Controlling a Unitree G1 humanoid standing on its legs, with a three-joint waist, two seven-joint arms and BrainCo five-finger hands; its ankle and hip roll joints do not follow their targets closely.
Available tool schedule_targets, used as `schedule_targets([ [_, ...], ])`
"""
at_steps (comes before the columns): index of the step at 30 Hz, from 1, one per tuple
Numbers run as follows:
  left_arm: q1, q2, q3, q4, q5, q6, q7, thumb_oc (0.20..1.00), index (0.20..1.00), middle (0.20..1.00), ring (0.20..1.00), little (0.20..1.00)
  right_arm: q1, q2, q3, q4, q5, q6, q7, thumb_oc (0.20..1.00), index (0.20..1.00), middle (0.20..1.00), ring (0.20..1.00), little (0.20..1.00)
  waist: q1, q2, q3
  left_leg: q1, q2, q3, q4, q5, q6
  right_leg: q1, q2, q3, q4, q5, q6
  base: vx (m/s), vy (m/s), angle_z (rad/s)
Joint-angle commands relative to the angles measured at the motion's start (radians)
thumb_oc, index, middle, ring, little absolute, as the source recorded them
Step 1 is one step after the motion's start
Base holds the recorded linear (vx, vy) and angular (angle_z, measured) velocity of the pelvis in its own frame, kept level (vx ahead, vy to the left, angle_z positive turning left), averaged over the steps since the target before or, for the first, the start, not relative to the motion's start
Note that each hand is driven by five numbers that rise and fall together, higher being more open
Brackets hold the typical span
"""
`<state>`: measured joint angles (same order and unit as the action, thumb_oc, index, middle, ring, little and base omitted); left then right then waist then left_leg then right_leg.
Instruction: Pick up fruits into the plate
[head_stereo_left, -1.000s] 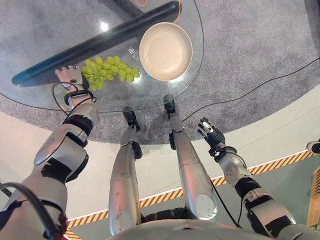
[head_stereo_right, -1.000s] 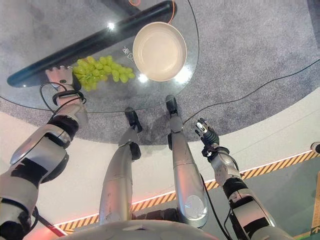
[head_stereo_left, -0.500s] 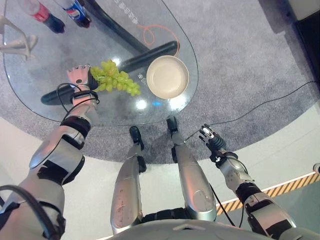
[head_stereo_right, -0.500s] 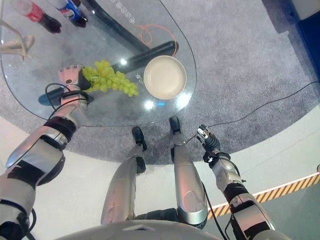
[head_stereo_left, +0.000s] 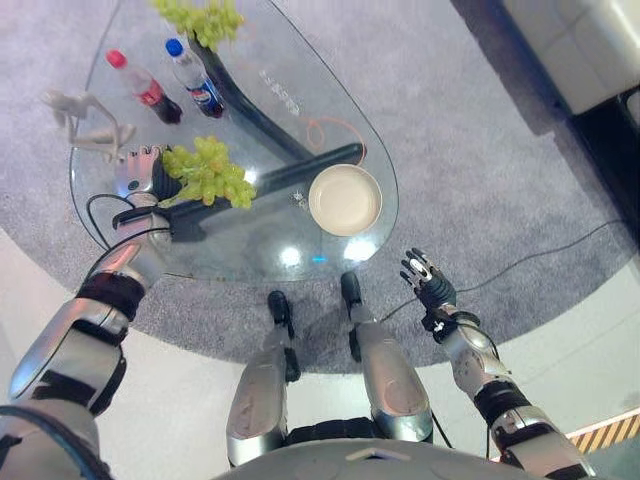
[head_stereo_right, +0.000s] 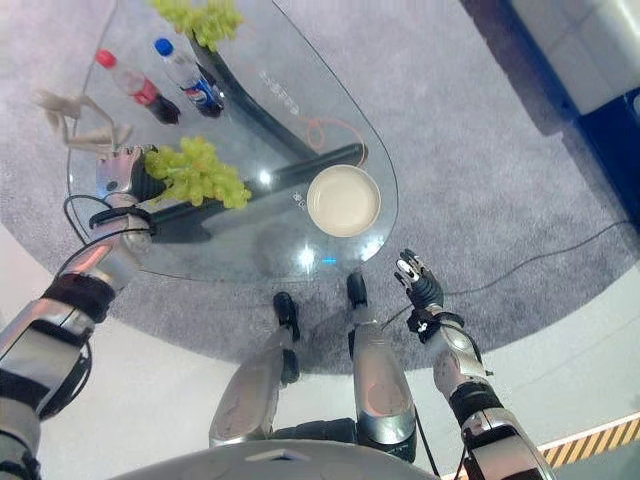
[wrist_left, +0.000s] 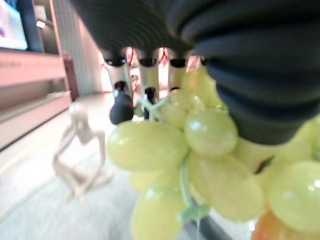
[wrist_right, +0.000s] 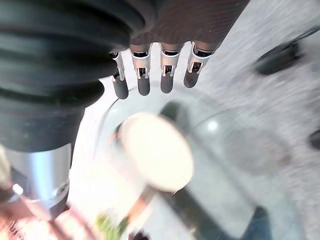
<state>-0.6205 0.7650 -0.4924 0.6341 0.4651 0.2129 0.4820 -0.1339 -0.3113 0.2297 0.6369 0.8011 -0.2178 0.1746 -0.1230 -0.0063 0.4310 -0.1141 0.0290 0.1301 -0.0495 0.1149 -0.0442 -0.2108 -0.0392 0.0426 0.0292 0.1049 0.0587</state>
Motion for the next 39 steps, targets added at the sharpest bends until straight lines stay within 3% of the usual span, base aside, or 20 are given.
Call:
schedule_targets([
  [1,0.032,0.082,0.088,-0.073,0.077,-0.038,-0.021,0.200,0.200,0.200,0.200,0.200,0.083,-0.029,-0.045,-0.156,-0.032,-0.033,0.012,1.000,1.000,1.000,1.000,1.000,0.000,0.017,-0.112,0.033,-0.030,-0.071,0.085,-0.187,0.011,0.045,-0.004,-0.034,0.067,-0.139,0.023,0.09,-0.036,0.04],
  [4,0.077,0.116,0.108,-0.145,0.134,-0.038,-0.045,0.200,0.200,0.200,0.200,0.200,0.103,-0.044,-0.076,-0.253,-0.066,-0.020,0.051,1.000,1.000,1.000,1.000,1.000,0.004,0.015,-0.147,0.067,-0.029,-0.077,0.064,-0.186,0.010,0.086,-0.009,-0.040,0.039,-0.136,0.029,0.09,-0.040,0.13],
  [10,0.146,0.163,0.147,-0.316,0.257,-0.103,-0.158,0.200,0.200,0.200,0.200,0.200,0.085,-0.152,-0.147,-0.383,-0.199,0.031,0.141,1.000,1.000,1.000,1.000,1.000,0.036,0.004,-0.224,0.134,-0.032,-0.091,0.033,-0.188,0.011,0.174,-0.022,-0.072,-0.008,-0.131,0.040,0.10,-0.043,0.17],
  [14,0.148,0.215,0.138,-0.424,0.300,-0.159,-0.231,0.200,0.200,0.200,0.200,0.200,0.010,-0.297,-0.176,-0.460,-0.180,0.139,0.235,1.000,1.000,1.000,1.000,1.000,0.068,-0.010,-0.281,0.195,-0.035,-0.099,0.006,-0.196,0.012,0.250,-0.031,-0.100,-0.053,-0.123,0.049,0.11,-0.036,0.06],
  [20,0.071,0.265,0.084,-0.475,0.291,-0.237,-0.256,0.200,0.200,0.200,0.200,0.200,-0.091,-0.401,-0.132,-0.497,-0.124,0.263,0.373,1.000,1.000,1.000,1.000,1.000,0.102,-0.027,-0.323,0.244,-0.037,-0.111,-0.014,-0.203,0.012,0.314,-0.038,-0.131,-0.084,-0.122,0.054,0.06,-0.026,0.15],
  [31,-0.022,0.271,0.014,-0.562,0.252,-0.319,-0.276,0.200,0.200,0.200,0.200,0.200,-0.213,-0.412,0.026,-0.540,-0.171,0.396,0.495,1.000,1.000,1.000,1.000,1.000,0.138,-0.036,-0.362,0.271,-0.042,-0.125,-0.016,-0.201,0.013,0.358,-0.044,-0.166,-0.102,-0.120,0.051,0.02,-0.007,0.14],
  [39,-0.054,0.195,-0.010,-0.623,0.227,-0.348,-0.309,0.200,0.200,0.200,0.200,0.200,-0.220,-0.296,0.107,-0.551,-0.119,0.484,0.552,1.000,1.000,1.000,1.000,1.000,0.157,-0.027,-0.373,0.283,-0.042,-0.137,-0.019,-0.204,0.013,0.378,-0.050,-0.191,-0.109,-0.125,0.052,0.03,0.009,0.08],
])
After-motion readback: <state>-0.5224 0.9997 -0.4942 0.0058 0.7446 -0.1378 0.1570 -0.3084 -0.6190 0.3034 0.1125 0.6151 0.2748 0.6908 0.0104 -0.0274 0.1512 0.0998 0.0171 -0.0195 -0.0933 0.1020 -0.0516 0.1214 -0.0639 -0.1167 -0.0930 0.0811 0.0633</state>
